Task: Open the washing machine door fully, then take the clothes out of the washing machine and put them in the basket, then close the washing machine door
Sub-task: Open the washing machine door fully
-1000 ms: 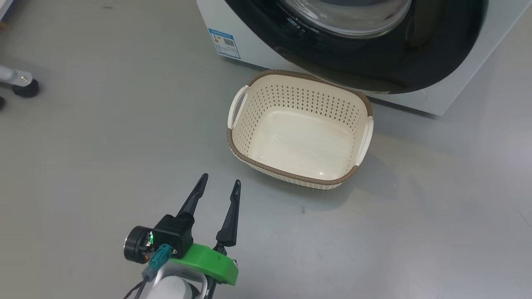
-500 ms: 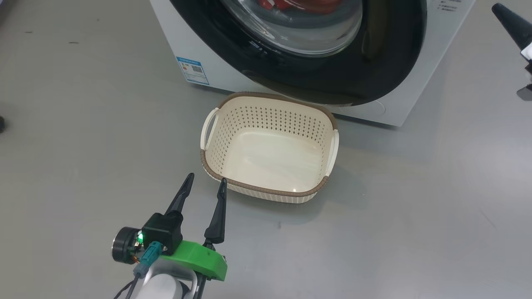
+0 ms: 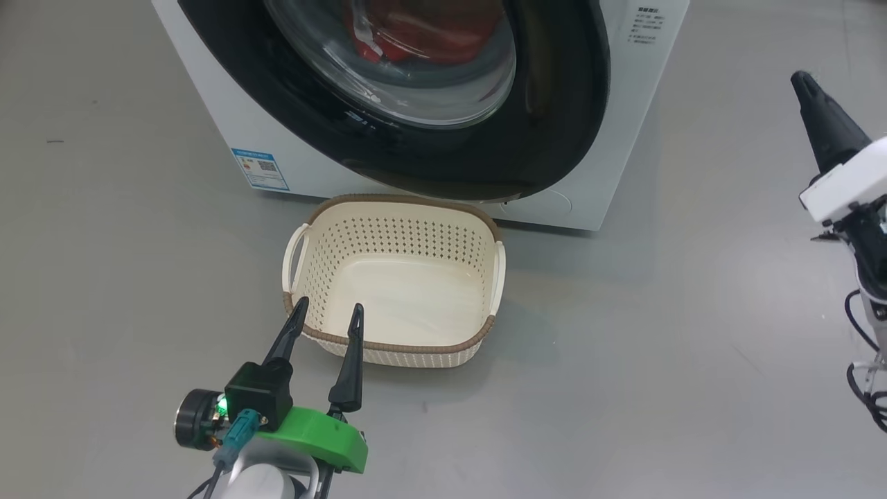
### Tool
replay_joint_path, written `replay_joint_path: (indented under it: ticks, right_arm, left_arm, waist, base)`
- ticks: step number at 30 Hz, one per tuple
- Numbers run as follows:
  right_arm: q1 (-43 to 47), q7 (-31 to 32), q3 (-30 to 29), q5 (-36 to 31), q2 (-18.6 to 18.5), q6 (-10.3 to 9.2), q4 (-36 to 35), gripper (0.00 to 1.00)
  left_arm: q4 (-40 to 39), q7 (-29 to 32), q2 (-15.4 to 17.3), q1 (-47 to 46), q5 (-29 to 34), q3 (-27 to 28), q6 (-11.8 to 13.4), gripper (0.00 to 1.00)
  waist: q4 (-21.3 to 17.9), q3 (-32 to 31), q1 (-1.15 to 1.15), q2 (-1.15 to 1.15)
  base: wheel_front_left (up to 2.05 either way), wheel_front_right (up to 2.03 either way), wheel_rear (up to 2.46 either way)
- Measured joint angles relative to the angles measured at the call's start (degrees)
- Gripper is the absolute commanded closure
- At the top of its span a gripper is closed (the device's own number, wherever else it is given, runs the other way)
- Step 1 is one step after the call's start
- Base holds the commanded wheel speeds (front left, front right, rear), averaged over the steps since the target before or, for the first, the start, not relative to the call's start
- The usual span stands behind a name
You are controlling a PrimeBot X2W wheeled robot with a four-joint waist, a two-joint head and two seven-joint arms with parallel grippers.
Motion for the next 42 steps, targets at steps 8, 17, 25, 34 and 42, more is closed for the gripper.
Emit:
replay_joint_path:
  ticks: [8,17,25,34,42]
  right_arm:
    - [10.15,-9.61,-0.20,-5.52,-0.38,0.00,-2.60,1.00]
    - [18.85,-17.08,0.38,-10.71,-0.31,-0.09,-5.02,1.00]
    - [24.86,-23.49,-0.12,-14.21,1.57,-3.25,-6.26,1.00]
    - [30.97,-25.22,-0.34,-15.74,3.96,-6.44,-7.01,0.00]
    - [31.61,-25.71,-1.30,-17.78,3.89,-7.15,-8.77,0.00]
  left_arm:
    - [-0.02,0.00,0.02,0.70,0.08,0.90,0.00,0.00]
    - [-0.38,0.00,0.11,2.29,0.53,2.19,0.00,0.00]
    - [-1.10,0.00,0.11,2.61,0.54,3.04,0.00,0.00]
    - [-1.45,0.00,0.16,3.15,0.82,3.02,0.00,0.00]
    - [-1.64,0.00,0.16,3.69,1.13,3.04,0.00,0.00]
  waist:
    - [-1.93,-2.63,0.00,0.00]
    - [-3.42,-4.02,0.00,0.00]
    - [-3.92,-4.69,0.00,0.00]
    - [-4.36,-4.99,0.00,0.00]
    - [-4.77,-5.00,0.00,0.00]
  base:
    - [0.00,0.00,0.00]
    - [0.00,0.00,0.00]
    - [0.00,0.00,0.00]
    - [0.00,0.00,0.00]
    - [0.00,0.00,0.00]
